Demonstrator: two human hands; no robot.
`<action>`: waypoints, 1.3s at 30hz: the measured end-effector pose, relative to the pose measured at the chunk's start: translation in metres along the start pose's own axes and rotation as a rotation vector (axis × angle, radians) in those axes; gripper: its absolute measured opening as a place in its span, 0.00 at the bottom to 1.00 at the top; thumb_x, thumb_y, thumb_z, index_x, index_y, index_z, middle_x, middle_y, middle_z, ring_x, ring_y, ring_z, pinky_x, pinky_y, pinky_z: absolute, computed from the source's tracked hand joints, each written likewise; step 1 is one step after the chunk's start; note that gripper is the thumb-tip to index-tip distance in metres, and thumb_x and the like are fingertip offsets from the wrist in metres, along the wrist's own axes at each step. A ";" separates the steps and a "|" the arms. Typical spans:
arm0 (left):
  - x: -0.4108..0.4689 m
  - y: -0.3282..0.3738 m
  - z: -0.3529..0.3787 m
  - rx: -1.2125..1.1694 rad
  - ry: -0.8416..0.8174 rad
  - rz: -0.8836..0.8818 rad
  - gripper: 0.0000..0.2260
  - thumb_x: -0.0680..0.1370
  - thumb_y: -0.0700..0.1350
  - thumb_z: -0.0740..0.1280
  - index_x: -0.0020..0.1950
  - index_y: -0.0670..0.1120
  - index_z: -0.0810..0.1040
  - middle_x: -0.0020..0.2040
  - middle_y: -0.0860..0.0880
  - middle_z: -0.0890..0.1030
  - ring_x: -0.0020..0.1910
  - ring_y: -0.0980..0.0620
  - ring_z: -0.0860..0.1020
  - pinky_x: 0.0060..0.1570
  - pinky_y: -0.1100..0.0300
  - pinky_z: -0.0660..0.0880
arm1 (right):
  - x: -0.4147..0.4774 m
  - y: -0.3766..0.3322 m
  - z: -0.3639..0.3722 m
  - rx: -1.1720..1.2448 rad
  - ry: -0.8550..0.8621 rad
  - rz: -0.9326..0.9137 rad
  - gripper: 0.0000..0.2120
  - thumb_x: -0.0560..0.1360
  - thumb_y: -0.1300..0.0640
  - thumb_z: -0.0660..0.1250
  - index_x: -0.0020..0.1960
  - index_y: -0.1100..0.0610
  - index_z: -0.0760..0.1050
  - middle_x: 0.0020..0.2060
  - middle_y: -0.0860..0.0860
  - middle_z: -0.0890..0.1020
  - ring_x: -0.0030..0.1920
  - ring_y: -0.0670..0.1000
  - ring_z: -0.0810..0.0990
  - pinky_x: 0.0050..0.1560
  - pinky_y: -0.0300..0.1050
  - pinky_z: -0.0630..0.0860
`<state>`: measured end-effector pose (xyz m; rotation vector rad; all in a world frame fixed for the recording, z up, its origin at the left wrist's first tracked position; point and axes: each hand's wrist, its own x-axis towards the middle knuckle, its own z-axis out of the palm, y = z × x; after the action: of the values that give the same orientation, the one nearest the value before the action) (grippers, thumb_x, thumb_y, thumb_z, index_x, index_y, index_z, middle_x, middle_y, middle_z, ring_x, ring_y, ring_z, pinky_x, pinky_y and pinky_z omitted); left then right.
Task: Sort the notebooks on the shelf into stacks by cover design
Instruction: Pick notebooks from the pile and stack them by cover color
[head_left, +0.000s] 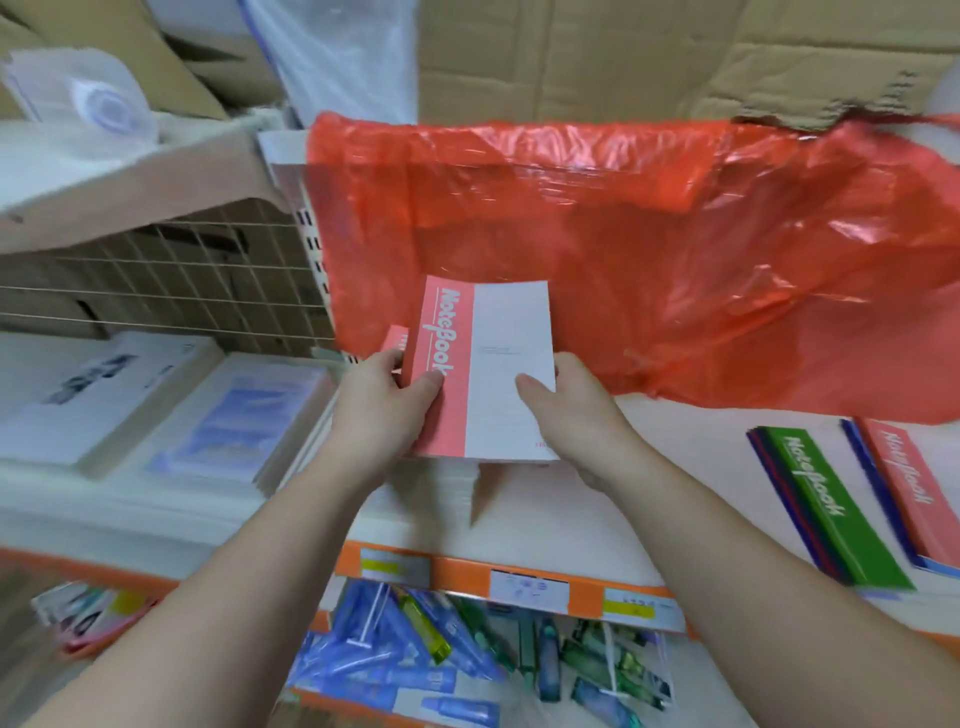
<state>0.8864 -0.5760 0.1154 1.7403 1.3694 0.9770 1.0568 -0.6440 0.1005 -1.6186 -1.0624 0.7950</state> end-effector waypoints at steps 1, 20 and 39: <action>0.004 -0.004 -0.007 0.024 0.004 -0.018 0.04 0.76 0.48 0.70 0.49 0.51 0.80 0.45 0.52 0.84 0.44 0.49 0.83 0.47 0.51 0.80 | 0.003 -0.001 0.008 -0.012 -0.017 0.004 0.10 0.79 0.55 0.62 0.59 0.55 0.76 0.51 0.48 0.83 0.47 0.49 0.83 0.34 0.39 0.77; 0.062 -0.051 -0.044 0.534 -0.095 0.057 0.15 0.77 0.57 0.66 0.50 0.45 0.78 0.49 0.45 0.81 0.48 0.42 0.77 0.40 0.55 0.67 | 0.032 -0.009 0.075 -0.429 0.079 0.108 0.18 0.67 0.43 0.59 0.48 0.53 0.78 0.44 0.49 0.83 0.45 0.56 0.82 0.45 0.51 0.79; 0.066 -0.079 -0.036 0.567 -0.090 0.093 0.21 0.75 0.61 0.64 0.56 0.45 0.78 0.54 0.44 0.79 0.53 0.42 0.77 0.44 0.53 0.72 | 0.033 0.007 0.082 -0.527 0.101 0.130 0.28 0.62 0.36 0.53 0.50 0.52 0.77 0.47 0.50 0.81 0.48 0.53 0.79 0.49 0.51 0.78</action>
<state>0.8300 -0.4937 0.0717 2.2457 1.6216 0.5734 0.9993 -0.5834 0.0703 -2.1651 -1.1650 0.5307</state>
